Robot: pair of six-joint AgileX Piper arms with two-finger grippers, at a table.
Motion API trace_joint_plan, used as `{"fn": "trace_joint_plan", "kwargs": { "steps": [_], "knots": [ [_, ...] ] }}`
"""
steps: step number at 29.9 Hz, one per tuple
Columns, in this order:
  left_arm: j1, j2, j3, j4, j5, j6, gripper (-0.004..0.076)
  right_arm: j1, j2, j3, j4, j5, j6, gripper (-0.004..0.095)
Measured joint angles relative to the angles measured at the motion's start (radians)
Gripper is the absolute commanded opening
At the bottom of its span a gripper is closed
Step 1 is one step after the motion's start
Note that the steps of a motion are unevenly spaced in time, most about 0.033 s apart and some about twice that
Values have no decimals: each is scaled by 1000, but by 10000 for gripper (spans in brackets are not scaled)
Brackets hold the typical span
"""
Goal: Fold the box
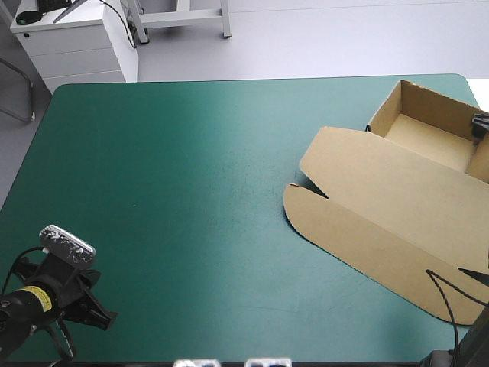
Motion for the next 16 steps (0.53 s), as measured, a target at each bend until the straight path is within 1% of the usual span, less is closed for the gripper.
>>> {"fn": "trace_joint_plan", "kwargs": {
  "steps": [2, 3, 8, 12, 16],
  "knots": [
    [0, 0, 0, 0, 0, 0, -8, 0, -41, 0, 4, 1, -10, 599],
    [0, 0, 0, 0, 0, 0, -8, 0, -61, 0, 4, 1, -13, 535],
    [0, 0, 0, 0, 2, 0, -8, 0, -193, 0, 3, 2, -19, -8],
    [0, 0, 0, -1, 2, 0, -8, 0, -295, -2, 39, 14, -24, -18],
    [0, 0, 0, -1, 2, 0, -8, 0, -392, -3, 125, 19, -60, -18]
  ]
}}
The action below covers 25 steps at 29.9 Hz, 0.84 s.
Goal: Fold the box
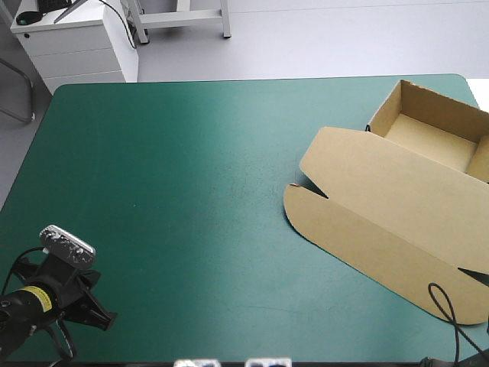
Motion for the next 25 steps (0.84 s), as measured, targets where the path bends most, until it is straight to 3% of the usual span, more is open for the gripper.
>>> {"fn": "trace_joint_plan", "kwargs": {
  "steps": [8, 15, 25],
  "knots": [
    [0, 0, 0, 0, -16, 0, -8, 14, -199, 17, 339, 0, -126, -17],
    [0, 0, 0, -8, -42, 0, -8, 122, -358, 19, 383, 0, -149, -18],
    [0, 0, 0, -51, -74, 4, -8, 393, -523, 153, 376, 0, -153, -17]
  ]
}}
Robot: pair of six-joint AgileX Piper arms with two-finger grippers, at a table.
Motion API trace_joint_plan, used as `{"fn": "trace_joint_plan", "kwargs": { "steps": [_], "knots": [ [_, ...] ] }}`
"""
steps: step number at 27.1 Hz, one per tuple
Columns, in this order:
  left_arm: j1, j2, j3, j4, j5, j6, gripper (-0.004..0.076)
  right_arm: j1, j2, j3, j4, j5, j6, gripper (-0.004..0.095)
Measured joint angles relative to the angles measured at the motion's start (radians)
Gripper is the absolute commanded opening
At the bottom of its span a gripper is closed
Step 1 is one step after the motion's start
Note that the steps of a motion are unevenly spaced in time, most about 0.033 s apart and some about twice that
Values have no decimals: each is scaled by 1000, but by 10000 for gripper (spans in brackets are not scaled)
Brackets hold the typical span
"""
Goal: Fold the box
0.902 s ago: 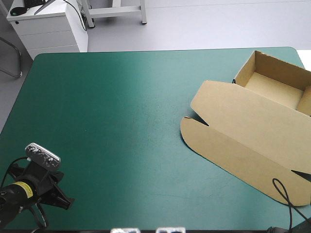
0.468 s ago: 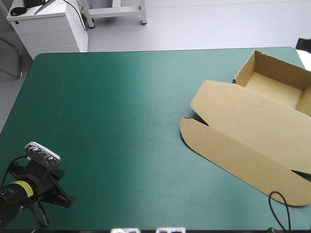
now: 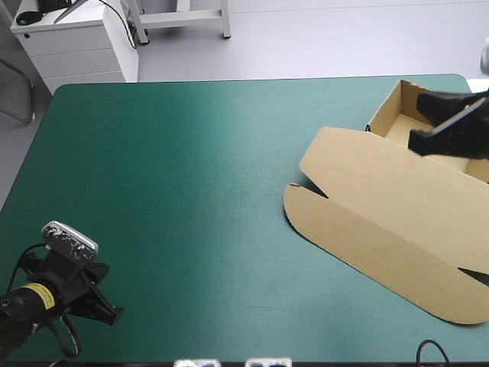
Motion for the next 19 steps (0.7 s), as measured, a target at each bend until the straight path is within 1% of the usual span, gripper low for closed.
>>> {"fn": "trace_joint_plan", "kwargs": {
  "steps": [3, 5, 12, 15, 16, 19],
  "knots": [
    [0, 0, 0, -2, 0, 0, -8, 62, -68, 143, -40, 0, -3, -17],
    [0, 0, 0, -2, 0, 0, -8, 80, -117, 247, -76, 0, -3, -17],
    [0, 0, 0, -2, 0, 0, -8, 88, -338, 654, -176, 0, -4, -17],
    [0, 0, 0, -9, 2, -3, -8, 88, -430, 793, -218, 0, -1, -17],
    [0, 0, 0, -28, 9, -3, -8, 88, -488, 880, -249, 0, 1, -18],
    [0, -1, 13, -61, 13, -3, -8, 88, -592, 1007, -275, -2, 1, -18]
  ]
}}
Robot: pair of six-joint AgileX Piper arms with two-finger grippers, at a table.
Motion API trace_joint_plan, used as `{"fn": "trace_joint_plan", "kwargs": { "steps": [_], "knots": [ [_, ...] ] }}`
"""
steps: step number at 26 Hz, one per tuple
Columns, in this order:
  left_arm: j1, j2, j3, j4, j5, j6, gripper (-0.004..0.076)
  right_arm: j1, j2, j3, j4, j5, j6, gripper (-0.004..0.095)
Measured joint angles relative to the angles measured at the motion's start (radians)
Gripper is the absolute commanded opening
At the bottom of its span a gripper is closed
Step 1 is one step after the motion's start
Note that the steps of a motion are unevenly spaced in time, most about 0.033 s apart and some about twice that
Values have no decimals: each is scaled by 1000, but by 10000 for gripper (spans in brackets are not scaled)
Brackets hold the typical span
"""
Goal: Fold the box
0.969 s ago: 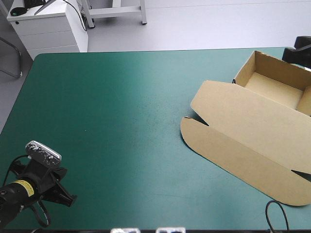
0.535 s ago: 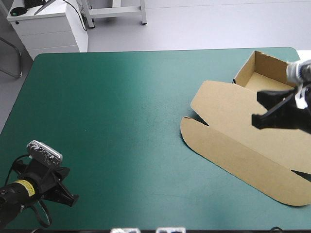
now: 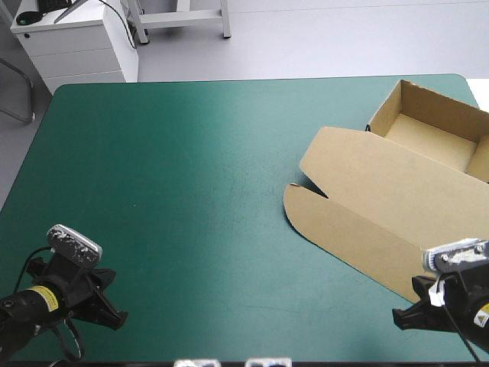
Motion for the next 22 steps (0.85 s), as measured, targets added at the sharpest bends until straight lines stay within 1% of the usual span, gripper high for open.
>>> {"fn": "trace_joint_plan", "kwargs": {
  "steps": [3, 8, 17, 22],
  "knots": [
    [0, -17, 81, -13, -18, 0, -8, 0, -131, 128, -3, -24, 0, -18],
    [0, -57, 193, -23, -66, 0, -8, 0, -280, 216, -3, -87, -19, -18],
    [0, -106, 266, -57, -116, 0, -8, 0, -312, 298, -3, -96, -27, -18],
    [0, -109, 279, -58, -120, 0, -8, 0, -312, 316, -7, -109, -30, -18]
  ]
}}
